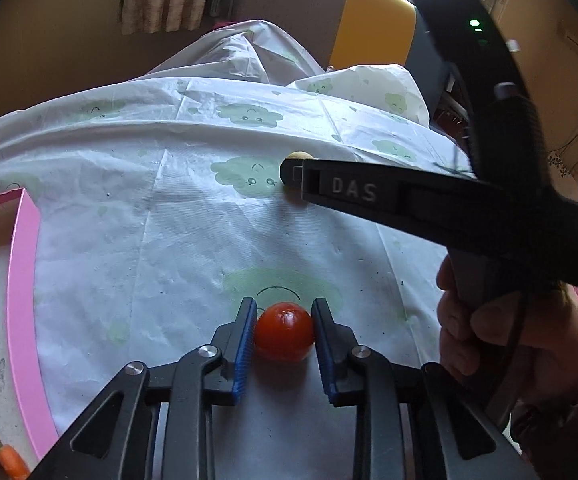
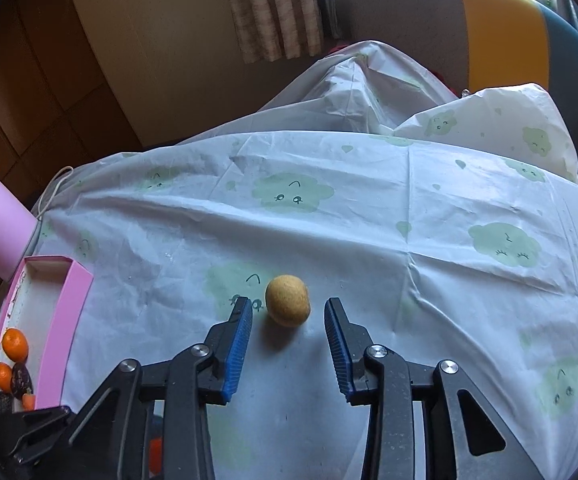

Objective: Organize fruits
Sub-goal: 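Grasp the red cherry tomato with the left gripper while the right grasps the small round fruit, then carry the tomato and small fruit into the tray and open both grippers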

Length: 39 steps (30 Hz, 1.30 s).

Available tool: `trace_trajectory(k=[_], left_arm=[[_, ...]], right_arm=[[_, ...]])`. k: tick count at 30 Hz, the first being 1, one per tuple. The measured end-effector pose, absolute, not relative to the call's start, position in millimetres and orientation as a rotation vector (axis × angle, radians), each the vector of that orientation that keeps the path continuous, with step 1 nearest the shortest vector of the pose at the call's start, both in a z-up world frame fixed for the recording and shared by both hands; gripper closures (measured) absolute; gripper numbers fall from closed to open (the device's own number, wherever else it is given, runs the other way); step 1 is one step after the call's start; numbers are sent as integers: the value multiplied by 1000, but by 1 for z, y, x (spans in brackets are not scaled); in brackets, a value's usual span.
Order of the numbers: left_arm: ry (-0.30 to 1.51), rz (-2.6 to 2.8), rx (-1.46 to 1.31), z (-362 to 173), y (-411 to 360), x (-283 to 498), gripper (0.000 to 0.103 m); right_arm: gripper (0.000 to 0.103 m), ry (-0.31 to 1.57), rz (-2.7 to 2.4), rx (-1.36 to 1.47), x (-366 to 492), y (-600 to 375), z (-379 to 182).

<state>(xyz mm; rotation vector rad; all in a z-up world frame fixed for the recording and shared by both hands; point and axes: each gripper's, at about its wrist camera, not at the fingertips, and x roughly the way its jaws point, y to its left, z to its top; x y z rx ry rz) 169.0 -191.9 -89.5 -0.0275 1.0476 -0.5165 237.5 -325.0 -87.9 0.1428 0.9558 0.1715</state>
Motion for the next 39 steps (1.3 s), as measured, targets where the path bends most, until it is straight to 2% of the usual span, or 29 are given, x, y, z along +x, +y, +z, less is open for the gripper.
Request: trace_trajectory(k=[1,10,24,39], left_arm=[[1045,-518,-30,-90,-191,169,76],[1035,-502,-38,-83,-183,164,76],[959,-455,1,-46,-162,134,76],[881,-384,-10,-13,-101,89,76]], right_arm=[[79,956,171,143,238,-325,-88],[79,939,151,124,226,-326,-84],[79,929,135,141,167,-320,-70],[79,899,177,120,112,-271,-48]])
